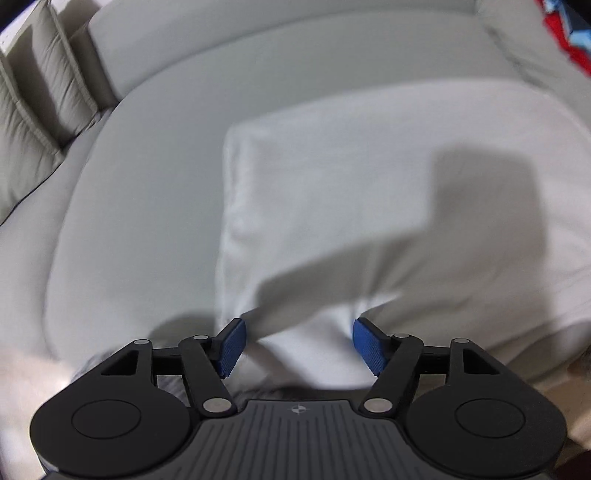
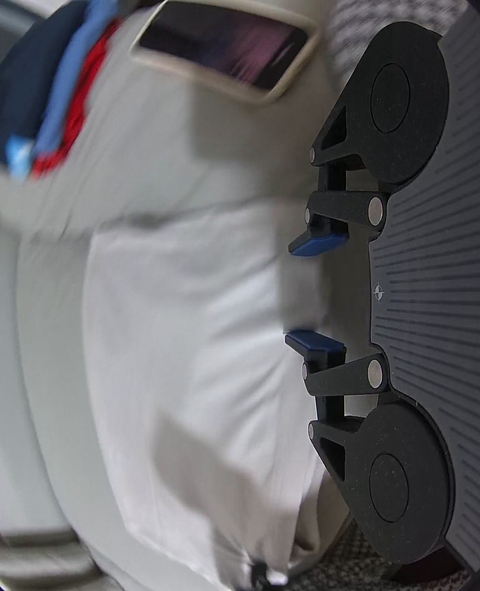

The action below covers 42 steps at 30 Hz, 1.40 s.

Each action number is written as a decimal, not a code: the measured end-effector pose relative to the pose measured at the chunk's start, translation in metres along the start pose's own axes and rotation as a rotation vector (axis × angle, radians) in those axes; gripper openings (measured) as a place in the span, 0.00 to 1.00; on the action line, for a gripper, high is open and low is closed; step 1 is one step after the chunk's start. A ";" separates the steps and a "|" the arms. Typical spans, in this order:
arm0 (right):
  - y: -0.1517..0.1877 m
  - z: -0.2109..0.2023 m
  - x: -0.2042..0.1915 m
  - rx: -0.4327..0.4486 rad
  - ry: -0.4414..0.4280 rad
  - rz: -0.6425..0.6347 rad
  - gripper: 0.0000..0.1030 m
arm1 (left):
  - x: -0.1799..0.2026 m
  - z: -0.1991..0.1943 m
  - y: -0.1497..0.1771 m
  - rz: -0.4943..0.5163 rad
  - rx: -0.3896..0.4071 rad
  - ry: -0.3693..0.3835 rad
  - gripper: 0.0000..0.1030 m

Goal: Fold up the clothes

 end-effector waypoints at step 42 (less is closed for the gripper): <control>-0.090 0.094 0.174 0.470 -0.421 0.328 0.61 | 0.062 -0.015 -0.072 -0.159 0.124 -0.028 0.77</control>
Point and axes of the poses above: each gripper's, at about its wrist camera, not at the fingertips, and z roughly the way its jaws point, x to its right, y to its underside, the point moved 1 cm from there along z, roughly the way its jaws point, and after that the axes turned 13 degrees about y, right-handed, at the moved point
